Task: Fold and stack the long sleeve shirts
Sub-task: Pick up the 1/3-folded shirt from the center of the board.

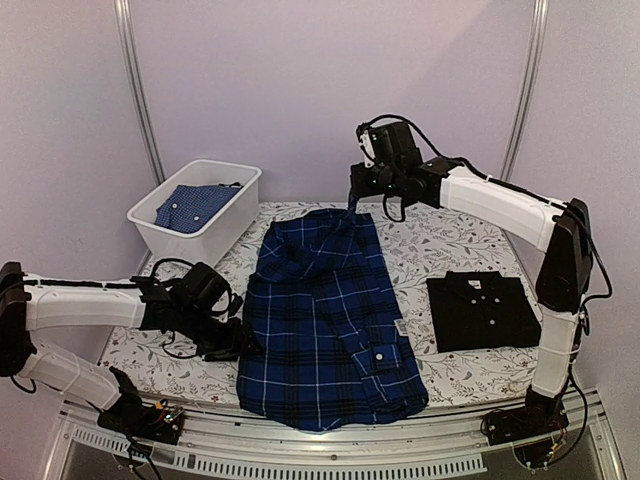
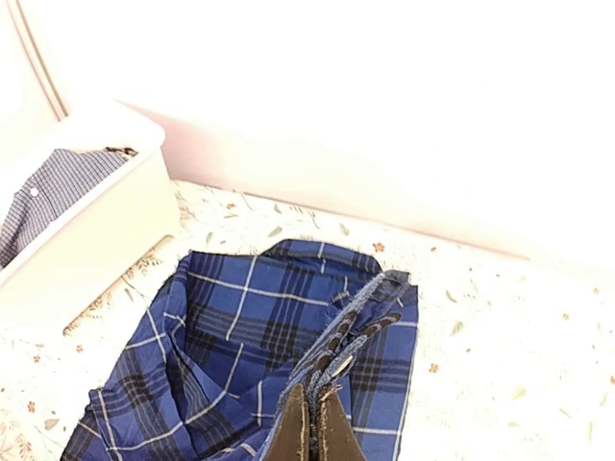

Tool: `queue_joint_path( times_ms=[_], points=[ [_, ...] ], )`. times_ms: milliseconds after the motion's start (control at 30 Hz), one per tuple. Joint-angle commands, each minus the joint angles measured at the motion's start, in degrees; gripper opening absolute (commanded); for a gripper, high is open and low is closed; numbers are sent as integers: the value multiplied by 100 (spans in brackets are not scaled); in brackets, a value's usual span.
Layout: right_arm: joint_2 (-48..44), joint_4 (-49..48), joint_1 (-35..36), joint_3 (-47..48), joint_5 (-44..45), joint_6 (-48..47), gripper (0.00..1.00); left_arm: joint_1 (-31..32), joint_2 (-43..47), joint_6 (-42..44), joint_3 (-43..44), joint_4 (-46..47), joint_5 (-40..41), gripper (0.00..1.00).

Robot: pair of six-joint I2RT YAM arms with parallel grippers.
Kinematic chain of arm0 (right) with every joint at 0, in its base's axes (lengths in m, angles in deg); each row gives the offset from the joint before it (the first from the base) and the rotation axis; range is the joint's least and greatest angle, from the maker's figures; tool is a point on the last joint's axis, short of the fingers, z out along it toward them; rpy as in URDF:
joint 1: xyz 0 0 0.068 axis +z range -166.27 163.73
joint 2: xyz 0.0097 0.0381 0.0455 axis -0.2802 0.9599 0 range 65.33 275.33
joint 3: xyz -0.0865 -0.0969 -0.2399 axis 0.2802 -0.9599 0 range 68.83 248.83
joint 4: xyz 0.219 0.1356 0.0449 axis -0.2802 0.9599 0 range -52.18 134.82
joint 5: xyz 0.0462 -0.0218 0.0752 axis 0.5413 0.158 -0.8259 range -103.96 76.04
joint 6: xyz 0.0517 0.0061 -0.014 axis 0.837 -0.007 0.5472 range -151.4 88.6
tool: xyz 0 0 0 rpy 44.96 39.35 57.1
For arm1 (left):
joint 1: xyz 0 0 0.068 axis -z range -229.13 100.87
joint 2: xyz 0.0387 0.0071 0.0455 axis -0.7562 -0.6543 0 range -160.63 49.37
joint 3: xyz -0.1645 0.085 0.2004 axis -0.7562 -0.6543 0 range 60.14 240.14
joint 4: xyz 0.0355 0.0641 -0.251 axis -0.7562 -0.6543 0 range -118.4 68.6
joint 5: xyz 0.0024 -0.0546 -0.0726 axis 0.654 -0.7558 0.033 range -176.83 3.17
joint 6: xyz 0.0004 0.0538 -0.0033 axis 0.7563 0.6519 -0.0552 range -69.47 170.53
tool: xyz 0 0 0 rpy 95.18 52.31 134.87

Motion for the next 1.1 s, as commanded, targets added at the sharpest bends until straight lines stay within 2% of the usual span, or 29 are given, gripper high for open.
queue_joint_path(
  times_ms=[0, 167, 400, 467, 500, 567, 600, 767, 1067],
  points=[
    [68, -465, -4, 190, -287, -485, 0, 449, 326, -621, -269, -584, -281, 67],
    [241, -469, -13, 446, -417, -588, 0, 932, 799, -991, -304, -1211, -380, 57],
    [345, -504, -32, 701, -399, -663, 0, 1278, 895, -1195, -278, -1142, -714, 50],
    [355, -512, -36, 756, -378, -691, 0, 1360, 738, -1138, -160, -1119, -755, 40],
    [343, -520, -41, 778, -371, -713, 0, 1383, 649, -1099, -32, -1163, -752, 32],
    [325, -539, -47, 826, -320, -787, 0, 1436, 497, -964, 245, -1399, -665, 9],
    [328, -547, -60, 857, -296, -823, 0, 1440, 445, -873, 418, -1589, -589, 1],
    [261, -647, -179, 1116, -209, -989, 0, 1442, 243, -344, 1433, -2409, -428, 0],
    [-72, -1005, -580, 1242, -176, -1515, 0, 1441, -908, 1266, 3392, -3111, -1471, 0]
  ],
)
